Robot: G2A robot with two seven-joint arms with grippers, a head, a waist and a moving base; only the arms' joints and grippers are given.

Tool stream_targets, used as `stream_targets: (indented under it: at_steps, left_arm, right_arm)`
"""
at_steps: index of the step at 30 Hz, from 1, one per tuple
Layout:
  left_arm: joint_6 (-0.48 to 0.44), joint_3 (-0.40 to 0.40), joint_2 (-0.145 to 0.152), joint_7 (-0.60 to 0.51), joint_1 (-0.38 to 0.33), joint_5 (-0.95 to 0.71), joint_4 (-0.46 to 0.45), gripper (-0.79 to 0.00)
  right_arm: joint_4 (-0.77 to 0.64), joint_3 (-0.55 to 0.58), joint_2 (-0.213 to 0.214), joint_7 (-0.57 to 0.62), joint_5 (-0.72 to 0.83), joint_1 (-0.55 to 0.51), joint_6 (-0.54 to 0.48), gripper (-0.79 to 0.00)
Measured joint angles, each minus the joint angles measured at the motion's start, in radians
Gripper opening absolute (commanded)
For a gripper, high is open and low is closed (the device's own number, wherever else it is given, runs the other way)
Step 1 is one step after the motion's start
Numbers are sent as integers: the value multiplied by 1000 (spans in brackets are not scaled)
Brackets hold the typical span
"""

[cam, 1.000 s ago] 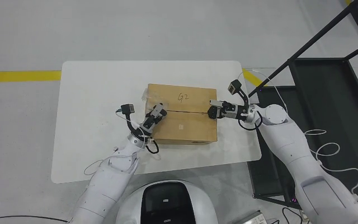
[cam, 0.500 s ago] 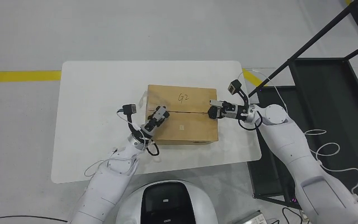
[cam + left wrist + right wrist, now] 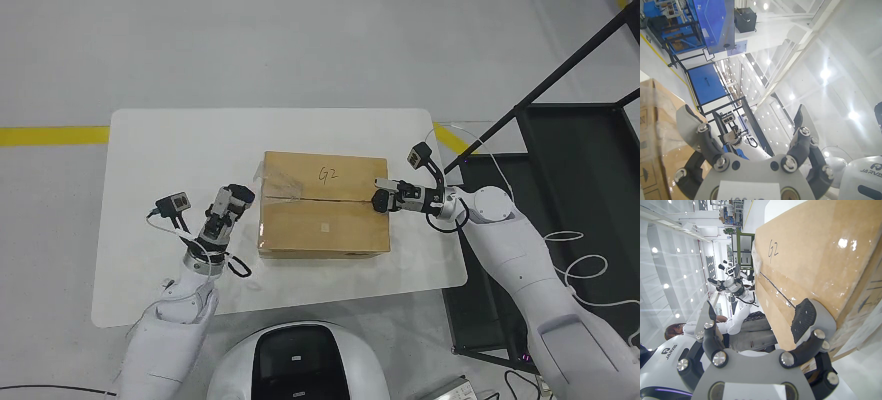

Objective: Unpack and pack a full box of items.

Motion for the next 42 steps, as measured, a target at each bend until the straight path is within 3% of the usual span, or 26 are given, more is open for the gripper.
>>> stream_targets:
  at_steps: [6, 14, 22, 37, 40, 41, 42]
  left_arm:
    - [78, -61, 13, -47, 0, -69, 14, 0]
    - [224, 0, 4, -179, -121, -219, 173, 0]
    - [259, 45, -13, -254, -213, -348, 310, 0]
    - [243, 100, -47, -239, -340, -402, 497, 0]
    - [241, 104, -52, -238, -358, -408, 521, -289]
    - [242, 105, -54, -237, -363, -410, 528, -434]
    - [244, 107, -55, -236, -369, -411, 535, -474]
  right_arm:
    - [0, 0, 0, 0, 0, 0, 0, 0]
    - [0, 0, 0, 0, 0, 0, 0, 0]
    - [0, 0, 0, 0, 0, 0, 0, 0]
    - [0, 0, 0, 0, 0, 0, 0, 0]
    - [0, 0, 0, 0, 0, 0, 0, 0]
    - [0, 0, 0, 0, 0, 0, 0, 0]
    - [0, 0, 0, 0, 0, 0, 0, 0]
